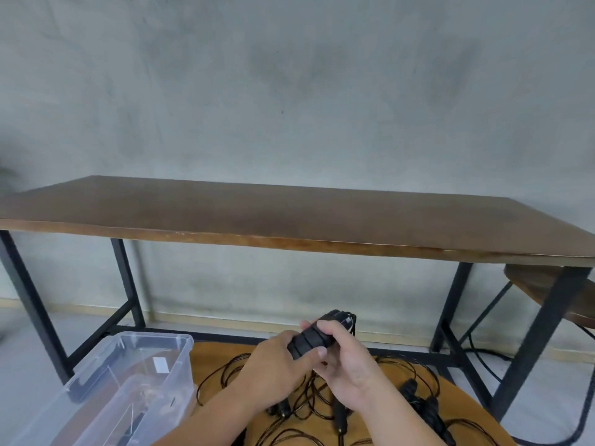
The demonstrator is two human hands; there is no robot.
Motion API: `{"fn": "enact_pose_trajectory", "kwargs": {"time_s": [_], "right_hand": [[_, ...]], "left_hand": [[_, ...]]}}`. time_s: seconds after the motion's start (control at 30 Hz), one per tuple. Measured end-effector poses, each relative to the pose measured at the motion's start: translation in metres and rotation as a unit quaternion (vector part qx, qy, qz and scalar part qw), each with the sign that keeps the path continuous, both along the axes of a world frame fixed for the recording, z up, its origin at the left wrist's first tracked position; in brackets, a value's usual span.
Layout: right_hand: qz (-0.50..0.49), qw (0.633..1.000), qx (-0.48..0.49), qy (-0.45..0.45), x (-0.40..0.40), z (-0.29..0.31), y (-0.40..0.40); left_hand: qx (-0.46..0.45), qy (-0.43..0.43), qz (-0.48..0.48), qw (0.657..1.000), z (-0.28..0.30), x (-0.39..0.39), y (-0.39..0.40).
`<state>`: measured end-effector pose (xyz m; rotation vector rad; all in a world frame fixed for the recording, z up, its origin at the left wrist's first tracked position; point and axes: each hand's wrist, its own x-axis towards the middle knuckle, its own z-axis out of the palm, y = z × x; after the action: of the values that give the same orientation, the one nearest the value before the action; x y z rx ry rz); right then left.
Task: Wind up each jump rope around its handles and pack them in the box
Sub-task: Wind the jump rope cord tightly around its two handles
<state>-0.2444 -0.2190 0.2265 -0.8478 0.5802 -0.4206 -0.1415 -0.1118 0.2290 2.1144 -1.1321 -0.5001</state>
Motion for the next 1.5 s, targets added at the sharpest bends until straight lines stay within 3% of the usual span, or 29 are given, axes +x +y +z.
{"fn": "enact_pose_trajectory", "kwargs": {"time_s": [0.07,0.1,0.17,0.2,0.27,0.5,0.63,0.77,1.1,1.27,1.4,1.5], "right_hand": [[0.034,0.985,-0.129,0.105,-0.004,0.01,-0.002],[0.034,0.961,-0.214,0.17,-0.008,0.014,-0.005],[-0.062,0.877,-0.395,0.265,-0.014,0.019,-0.014],[-0.132,0.837,-0.459,0.268,-0.017,0.019,-0.021],[-0.209,0.812,-0.497,0.224,-0.013,0.02,-0.034],[-0.128,0.913,-0.362,0.135,0.033,0.038,-0.028],[-0.116,0.946,-0.287,0.091,0.05,0.036,-0.004],[-0.102,0.96,-0.252,0.067,0.066,0.039,0.021],[-0.045,0.948,-0.289,0.124,0.084,0.036,0.05],[-0.004,0.915,-0.351,0.198,0.081,0.034,0.051],[0.055,0.913,-0.322,0.243,0.081,0.032,0.05],[0.064,0.925,-0.302,0.221,0.08,0.03,0.05]], "left_hand": [[0.006,-0.017,0.009,1.0,0.009,0.007,0.003],[0.009,-0.028,0.018,0.999,0.015,0.011,0.004],[0.011,-0.041,0.031,0.999,0.027,0.023,0.009],[0.01,-0.044,0.031,0.998,0.032,0.027,0.011],[0.004,-0.046,0.023,0.999,0.042,0.035,0.014],[-0.031,0.0,-0.022,0.999,0.061,0.05,0.016],[-0.106,0.164,0.007,0.981,0.073,0.066,0.018],[-0.126,0.238,0.004,0.963,0.078,0.078,0.017],[-0.131,0.414,-0.011,0.901,0.066,0.094,0.001],[-0.09,0.465,-0.023,0.88,0.061,0.104,-0.002],[-0.053,0.499,-0.066,0.862,0.06,0.11,-0.002],[-0.047,0.54,-0.105,0.834,0.059,0.117,-0.003]]}}
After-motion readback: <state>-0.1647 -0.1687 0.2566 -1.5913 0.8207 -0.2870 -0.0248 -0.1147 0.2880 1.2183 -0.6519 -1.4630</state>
